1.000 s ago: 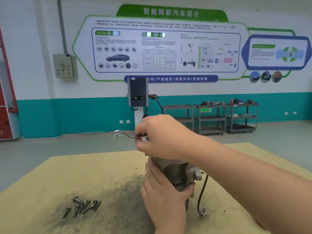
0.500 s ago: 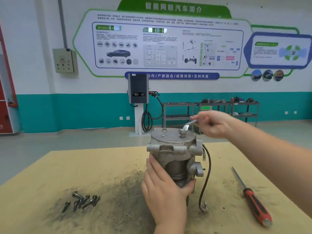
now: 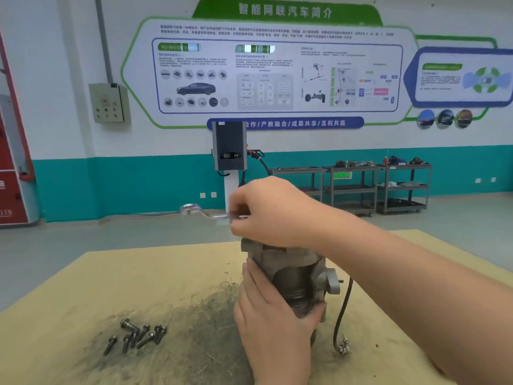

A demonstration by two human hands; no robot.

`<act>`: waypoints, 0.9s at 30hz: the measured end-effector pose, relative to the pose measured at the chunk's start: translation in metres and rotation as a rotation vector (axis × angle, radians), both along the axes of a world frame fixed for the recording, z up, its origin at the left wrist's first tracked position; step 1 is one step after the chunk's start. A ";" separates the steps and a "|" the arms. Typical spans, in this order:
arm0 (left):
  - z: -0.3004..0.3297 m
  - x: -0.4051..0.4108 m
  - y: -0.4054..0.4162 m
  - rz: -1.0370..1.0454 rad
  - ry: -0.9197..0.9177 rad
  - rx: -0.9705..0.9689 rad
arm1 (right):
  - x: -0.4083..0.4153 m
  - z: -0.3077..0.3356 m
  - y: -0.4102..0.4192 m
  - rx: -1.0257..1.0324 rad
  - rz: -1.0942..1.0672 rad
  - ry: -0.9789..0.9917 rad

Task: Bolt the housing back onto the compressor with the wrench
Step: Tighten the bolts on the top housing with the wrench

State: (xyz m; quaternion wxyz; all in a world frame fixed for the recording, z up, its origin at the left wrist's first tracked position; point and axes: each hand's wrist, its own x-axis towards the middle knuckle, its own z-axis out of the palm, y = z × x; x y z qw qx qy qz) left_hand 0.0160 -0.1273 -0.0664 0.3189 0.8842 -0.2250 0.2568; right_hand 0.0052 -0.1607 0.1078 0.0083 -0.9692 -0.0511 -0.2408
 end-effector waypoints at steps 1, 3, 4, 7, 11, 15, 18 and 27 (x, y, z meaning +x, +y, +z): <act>0.000 0.000 0.000 0.000 0.001 0.014 | 0.023 0.010 -0.002 0.027 -0.073 0.125; 0.000 -0.001 0.001 0.008 0.005 0.039 | 0.062 0.030 -0.016 0.244 -0.204 0.371; 0.000 0.000 0.001 0.011 0.005 0.043 | 0.075 0.037 -0.026 0.404 -0.250 0.476; -0.002 0.001 0.002 0.012 -0.007 0.038 | 0.085 0.040 -0.065 0.881 -0.300 0.584; -0.003 0.001 0.002 0.019 -0.032 0.015 | 0.044 0.017 -0.123 1.736 -0.238 0.315; -0.004 0.000 0.002 0.025 -0.042 -0.013 | -0.018 -0.023 -0.142 2.231 0.044 -0.067; -0.005 -0.001 -0.001 0.020 -0.023 -0.020 | -0.048 -0.059 -0.115 2.028 0.260 -0.428; 0.000 0.000 -0.001 0.008 0.008 -0.018 | -0.011 -0.015 -0.005 -0.084 0.007 -0.181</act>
